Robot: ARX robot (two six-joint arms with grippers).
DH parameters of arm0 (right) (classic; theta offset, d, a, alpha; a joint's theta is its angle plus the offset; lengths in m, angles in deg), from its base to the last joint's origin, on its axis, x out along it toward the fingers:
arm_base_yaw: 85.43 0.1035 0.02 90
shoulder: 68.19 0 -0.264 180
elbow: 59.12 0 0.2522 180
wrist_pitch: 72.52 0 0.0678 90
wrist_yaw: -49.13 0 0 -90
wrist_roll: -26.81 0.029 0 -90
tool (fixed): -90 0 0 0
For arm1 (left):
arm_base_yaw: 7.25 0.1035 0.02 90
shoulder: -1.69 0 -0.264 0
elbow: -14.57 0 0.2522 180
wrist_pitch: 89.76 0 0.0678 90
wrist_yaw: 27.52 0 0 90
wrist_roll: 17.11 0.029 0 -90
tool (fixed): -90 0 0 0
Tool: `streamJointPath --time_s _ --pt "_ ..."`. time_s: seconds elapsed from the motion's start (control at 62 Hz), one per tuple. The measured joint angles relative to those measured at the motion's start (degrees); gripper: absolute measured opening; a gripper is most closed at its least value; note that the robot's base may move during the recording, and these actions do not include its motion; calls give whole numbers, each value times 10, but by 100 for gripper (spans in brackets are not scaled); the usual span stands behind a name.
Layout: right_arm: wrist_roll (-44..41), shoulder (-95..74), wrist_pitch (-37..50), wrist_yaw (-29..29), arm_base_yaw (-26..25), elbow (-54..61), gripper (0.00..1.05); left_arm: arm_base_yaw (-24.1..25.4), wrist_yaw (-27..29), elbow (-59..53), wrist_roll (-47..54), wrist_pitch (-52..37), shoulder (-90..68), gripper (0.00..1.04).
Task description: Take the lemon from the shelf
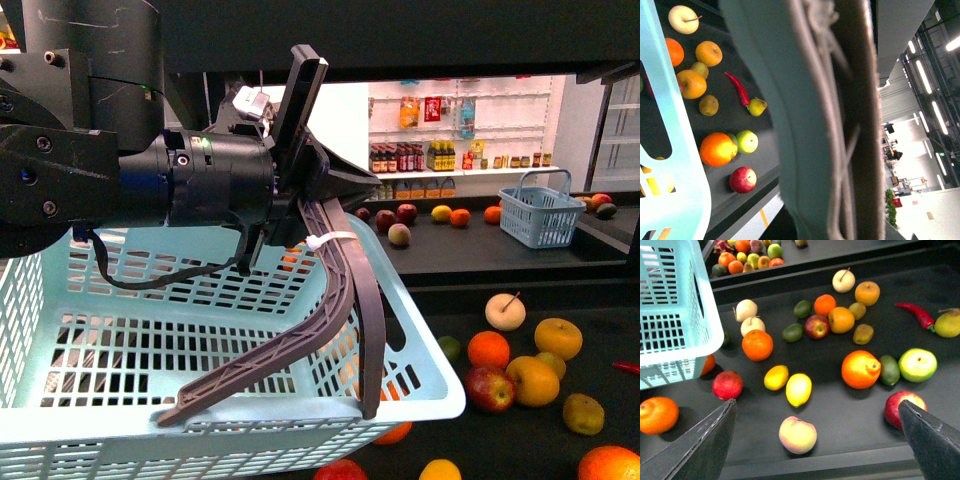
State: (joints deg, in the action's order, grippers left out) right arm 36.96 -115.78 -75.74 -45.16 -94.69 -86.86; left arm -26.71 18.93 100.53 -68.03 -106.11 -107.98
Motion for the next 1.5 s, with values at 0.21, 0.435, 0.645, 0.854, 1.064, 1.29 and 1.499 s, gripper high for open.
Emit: streamJointPath --time_s 0.21,0.435,0.645,0.854,1.064,1.29,1.499 --pt "7 -374 43 -13 -10 -175 97 0 -1 0 -1 0 0 6" --pt "14 -668 21 47 28 -354 97 0 0 0 -1 0 -1 6" --pt "35 -874 15 110 76 -481 97 0 0 0 -2 0 -1 6" --pt "52 -941 18 116 91 -542 97 0 0 0 -2 0 -1 6" --pt "82 -960 12 97 114 -586 97 0 0 0 -2 0 -1 6" --pt "100 -985 0 93 130 -634 97 0 0 0 -1 0 -1 6" --pt "102 -1020 -6 93 132 -671 97 0 0 0 -1 0 -1 6"
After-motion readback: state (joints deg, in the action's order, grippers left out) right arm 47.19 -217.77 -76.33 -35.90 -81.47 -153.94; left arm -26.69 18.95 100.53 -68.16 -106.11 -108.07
